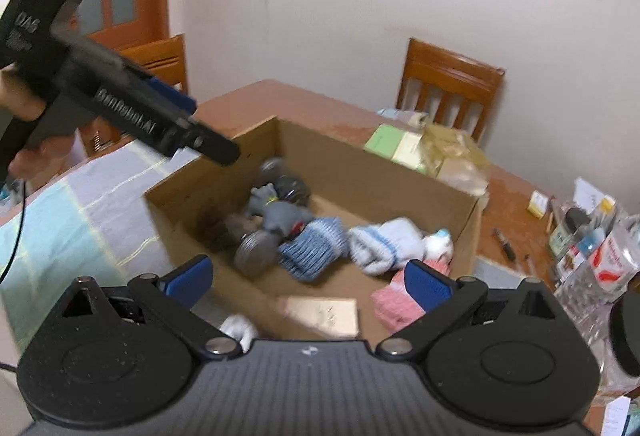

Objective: Organize objects
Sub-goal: 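Carry the cat figurine and pink sock into the cardboard box and open both tools, then move the left tool to the C&S tissue pack while the right tool approaches the clear plastic jar, then grasp the C&S tissue pack with the left tool while the right tool grasps the clear jar, then carry the tissue pack and clear jar into the cardboard box and release, then move the left tool to the gold capsule bottle while the right tool approaches the pink box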

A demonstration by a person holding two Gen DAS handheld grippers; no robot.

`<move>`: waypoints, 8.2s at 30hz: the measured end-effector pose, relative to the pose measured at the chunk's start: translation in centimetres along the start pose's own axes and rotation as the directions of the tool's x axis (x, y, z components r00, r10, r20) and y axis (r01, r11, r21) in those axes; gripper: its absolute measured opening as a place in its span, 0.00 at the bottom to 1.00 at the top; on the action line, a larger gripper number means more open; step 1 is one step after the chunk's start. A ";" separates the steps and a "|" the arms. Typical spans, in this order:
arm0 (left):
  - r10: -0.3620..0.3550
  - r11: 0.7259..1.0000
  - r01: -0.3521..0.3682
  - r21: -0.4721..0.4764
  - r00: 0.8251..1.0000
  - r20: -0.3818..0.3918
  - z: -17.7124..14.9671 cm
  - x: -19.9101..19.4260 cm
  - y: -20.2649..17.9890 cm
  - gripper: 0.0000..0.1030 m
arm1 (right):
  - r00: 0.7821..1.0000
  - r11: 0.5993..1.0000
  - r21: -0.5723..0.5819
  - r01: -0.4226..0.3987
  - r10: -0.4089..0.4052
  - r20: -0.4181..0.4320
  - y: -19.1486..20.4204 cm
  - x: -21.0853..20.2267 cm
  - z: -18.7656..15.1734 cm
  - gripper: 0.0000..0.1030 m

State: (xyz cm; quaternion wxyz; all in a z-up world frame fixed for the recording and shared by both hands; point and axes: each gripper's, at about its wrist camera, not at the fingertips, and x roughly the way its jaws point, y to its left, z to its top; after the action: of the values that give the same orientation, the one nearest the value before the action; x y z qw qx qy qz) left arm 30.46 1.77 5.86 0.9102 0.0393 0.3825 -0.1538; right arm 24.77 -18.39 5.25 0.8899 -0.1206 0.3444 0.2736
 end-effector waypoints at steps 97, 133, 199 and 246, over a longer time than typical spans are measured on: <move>0.114 0.956 -0.184 -0.230 0.950 -0.289 -17.5 3.4 1.8 0.98 | 0.944 0.868 0.401 0.294 -0.196 -0.267 1.0 4.3 -10.3 1.00; 0.106 0.990 -0.121 -0.070 0.977 -0.188 -17.9 2.9 -0.1 0.64 | 0.934 0.897 0.299 0.326 -0.256 -0.249 0.0 5.0 -10.9 0.91; -0.040 0.997 0.042 0.067 0.998 -0.040 2.5 2.0 -3.2 0.97 | 0.966 0.950 0.177 0.258 -0.254 -0.047 0.0 -1.0 0.9 1.00; -0.108 0.984 0.137 0.115 0.968 -0.226 -18.3 2.8 -5.3 0.97 | 0.893 0.810 0.402 0.427 -0.309 -0.326 3.1 -0.9 -11.2 1.00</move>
State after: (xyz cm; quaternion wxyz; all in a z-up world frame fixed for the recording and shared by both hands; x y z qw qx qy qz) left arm 18.14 -0.51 -8.83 0.8467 0.0916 0.4715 -0.2290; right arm 16.36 -20.72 -2.46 0.8791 -0.0023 0.4765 -0.0126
